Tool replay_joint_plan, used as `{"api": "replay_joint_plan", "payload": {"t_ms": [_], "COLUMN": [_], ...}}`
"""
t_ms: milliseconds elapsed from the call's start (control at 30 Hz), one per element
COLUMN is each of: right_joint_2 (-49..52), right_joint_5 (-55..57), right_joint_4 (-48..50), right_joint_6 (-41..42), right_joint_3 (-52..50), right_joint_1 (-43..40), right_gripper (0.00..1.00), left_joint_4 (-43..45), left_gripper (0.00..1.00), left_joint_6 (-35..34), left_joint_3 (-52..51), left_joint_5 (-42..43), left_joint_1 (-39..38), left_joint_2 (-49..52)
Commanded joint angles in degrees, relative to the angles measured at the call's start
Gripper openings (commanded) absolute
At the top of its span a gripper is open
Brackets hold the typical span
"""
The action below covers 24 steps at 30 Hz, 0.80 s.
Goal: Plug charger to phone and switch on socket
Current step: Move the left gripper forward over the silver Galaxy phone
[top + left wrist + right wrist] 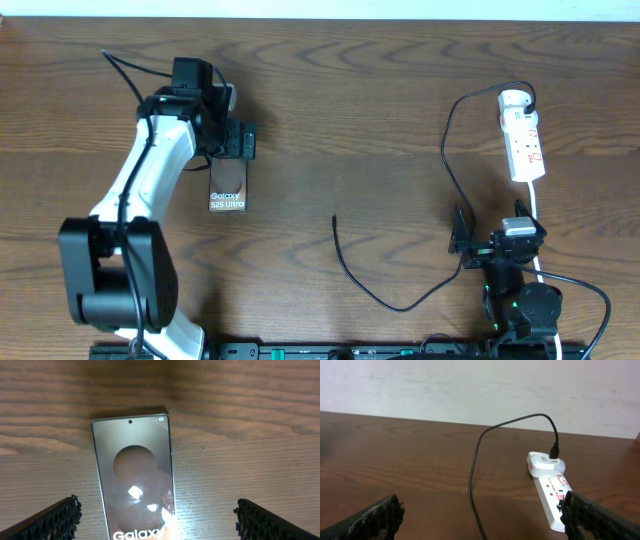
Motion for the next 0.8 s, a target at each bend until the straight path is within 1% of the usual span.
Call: {"api": "replay_joint_plan", "payload": {"t_ms": [0, 267, 433, 600, 767], "right_joint_2": [-0.3, -0.3, -0.3, -0.3, -0.3], "right_joint_5": [0.4, 0.4, 0.4, 0.4, 0.4], "right_joint_4": [-0.2, -0.2, -0.2, -0.2, -0.2], "right_joint_6": [-0.7, -0.7, -0.7, -0.7, -0.7], "right_joint_3": [-0.1, -0.1, -0.1, -0.1, -0.1], "right_joint_1": [0.3, 0.3, 0.3, 0.3, 0.3], "right_gripper": [0.99, 0.99, 0.99, 0.99, 0.99], "left_joint_4": [-0.2, 0.0, 0.0, -0.2, -0.2], "left_gripper": [0.98, 0.98, 0.98, 0.98, 0.98], "left_joint_6": [-0.5, -0.7, -0.8, -1.8, -2.1], "left_joint_3": [0.6, 0.6, 0.6, 0.5, 0.5], "left_joint_5": [-0.1, -1.0, -1.2, -4.6, -4.7], "left_joint_1": [0.1, 0.2, 0.2, 0.2, 0.2], "left_joint_2": [2.7, 5.8, 5.8, 5.8, 5.9]}}
